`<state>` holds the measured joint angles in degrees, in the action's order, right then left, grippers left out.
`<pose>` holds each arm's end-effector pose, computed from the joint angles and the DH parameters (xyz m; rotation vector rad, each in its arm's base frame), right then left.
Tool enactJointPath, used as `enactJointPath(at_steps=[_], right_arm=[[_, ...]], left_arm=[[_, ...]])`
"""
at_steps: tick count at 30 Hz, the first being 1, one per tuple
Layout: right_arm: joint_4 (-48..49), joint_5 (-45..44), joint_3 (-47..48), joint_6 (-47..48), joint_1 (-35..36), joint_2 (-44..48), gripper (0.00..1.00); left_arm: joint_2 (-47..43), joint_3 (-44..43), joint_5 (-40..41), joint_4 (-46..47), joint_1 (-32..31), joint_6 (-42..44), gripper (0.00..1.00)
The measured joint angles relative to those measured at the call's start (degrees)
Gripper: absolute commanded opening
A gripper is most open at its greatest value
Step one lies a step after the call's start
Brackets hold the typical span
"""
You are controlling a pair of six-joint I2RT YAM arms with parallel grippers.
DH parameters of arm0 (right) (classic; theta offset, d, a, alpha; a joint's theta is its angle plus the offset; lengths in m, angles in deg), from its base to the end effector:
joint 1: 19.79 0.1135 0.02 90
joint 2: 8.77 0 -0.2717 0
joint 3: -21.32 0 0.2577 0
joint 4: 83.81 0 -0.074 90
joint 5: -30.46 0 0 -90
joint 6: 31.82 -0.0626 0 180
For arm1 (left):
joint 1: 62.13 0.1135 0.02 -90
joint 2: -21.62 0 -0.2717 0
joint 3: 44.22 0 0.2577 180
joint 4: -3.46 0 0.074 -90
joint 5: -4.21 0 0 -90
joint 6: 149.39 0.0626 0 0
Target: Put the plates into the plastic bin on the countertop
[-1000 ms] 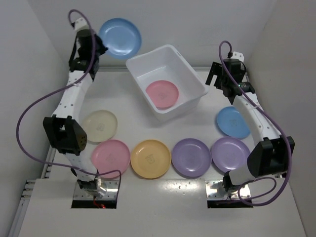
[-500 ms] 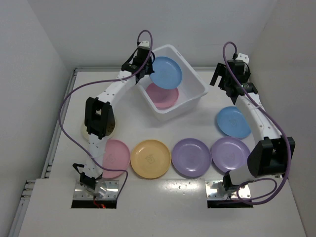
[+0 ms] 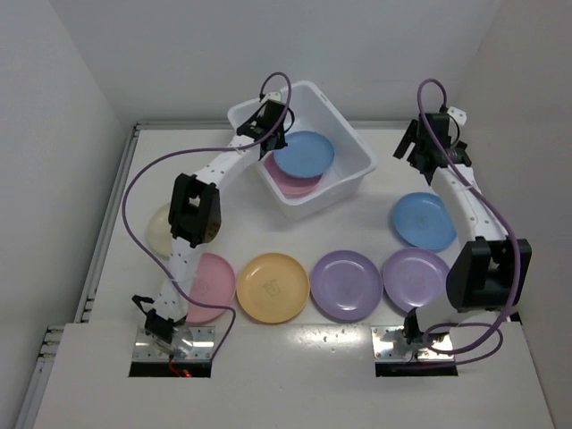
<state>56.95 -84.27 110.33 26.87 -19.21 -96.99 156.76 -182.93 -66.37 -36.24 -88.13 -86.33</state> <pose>0.3720 -0.0224 0.3072 0.7942 2.0258 -0.1691 0.5279 -0.2343 0.2428 -0.2052 2.1550 -0.1581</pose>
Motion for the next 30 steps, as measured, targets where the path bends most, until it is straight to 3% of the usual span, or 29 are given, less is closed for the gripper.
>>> enactJointPath(at_steps=[4,5,7,10,11,12,20,24,30], right_arm=[[-1.38,-0.76,-0.2,-1.18,-1.68,-0.59,1.0],[-1.4,-0.81,-0.44,-1.51,-2.05,-0.59,1.0],[-1.55,-0.76,-1.03,-1.95,-2.69,-0.59,1.0],[-1.77,-0.24,-2.69,-2.14,-3.52,-0.66,1.0],[-1.97,0.15,-3.21,-2.12,-3.8,-0.87,1.0],[-2.16,0.76,-3.63,-2.08,-3.89,-1.31,1.0],[-3.06,5.73,-4.09,-1.25,-4.96,-10.8,1.0],[-3.98,4.17,-4.59,-0.31,-6.08,-13.88,1.0],[-5.22,3.02,-3.72,0.33,-14.8,-14.16,1.0]], left_arm=[[1.55,-0.52,0.74,-0.66,0.24,-1.01,0.28],[2.01,-0.94,0.94,-0.79,0.31,-1.27,0.4],[2.8,-1.46,1.2,-0.98,0.37,-1.77,0.47],[2.89,-1.64,1.6,-1.68,0.37,-2.23,0.75],[2.89,-1.95,1.46,-1.46,0.37,-2.4,0.93],[2.86,-2.36,1.27,-1.49,0.37,-2.29,1.0],[-4.57,-1.44,2.05,-1.51,0.22,-0.04,1.0],[-17.62,6.62,3.17,-0.68,0.94,0.68,1.0],[-38.23,27.3,5.09,3.02,7.21,-3.23,1.0]])
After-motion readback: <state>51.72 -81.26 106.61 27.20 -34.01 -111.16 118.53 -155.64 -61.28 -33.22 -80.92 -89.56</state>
